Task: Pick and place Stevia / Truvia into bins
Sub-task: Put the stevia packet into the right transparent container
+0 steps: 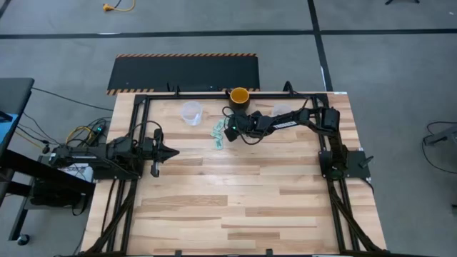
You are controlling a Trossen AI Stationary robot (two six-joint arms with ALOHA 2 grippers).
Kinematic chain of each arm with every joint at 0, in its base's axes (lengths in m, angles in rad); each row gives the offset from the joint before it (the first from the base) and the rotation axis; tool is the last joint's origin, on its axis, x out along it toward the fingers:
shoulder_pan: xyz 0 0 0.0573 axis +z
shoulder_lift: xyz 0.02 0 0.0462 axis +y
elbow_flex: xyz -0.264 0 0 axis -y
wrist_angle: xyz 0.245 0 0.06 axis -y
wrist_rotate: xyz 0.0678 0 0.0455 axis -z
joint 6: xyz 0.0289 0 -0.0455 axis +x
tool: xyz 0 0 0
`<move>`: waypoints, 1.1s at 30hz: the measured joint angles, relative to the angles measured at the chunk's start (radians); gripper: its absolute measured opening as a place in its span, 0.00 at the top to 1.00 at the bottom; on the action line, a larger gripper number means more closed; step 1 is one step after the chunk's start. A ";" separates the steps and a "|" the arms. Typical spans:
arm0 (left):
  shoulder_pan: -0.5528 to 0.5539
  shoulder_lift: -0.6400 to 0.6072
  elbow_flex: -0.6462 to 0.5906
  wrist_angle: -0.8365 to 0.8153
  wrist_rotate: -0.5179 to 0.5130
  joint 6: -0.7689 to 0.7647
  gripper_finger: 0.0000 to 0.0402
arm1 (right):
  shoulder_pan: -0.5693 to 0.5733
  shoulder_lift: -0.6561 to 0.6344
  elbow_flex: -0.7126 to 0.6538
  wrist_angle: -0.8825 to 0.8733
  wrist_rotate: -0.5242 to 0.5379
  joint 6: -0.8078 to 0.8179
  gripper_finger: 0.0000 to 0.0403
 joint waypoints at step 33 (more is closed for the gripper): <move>0.000 0.000 0.000 0.000 -0.003 0.000 1.00 | -0.029 -0.004 -0.032 0.007 -0.054 -0.009 0.73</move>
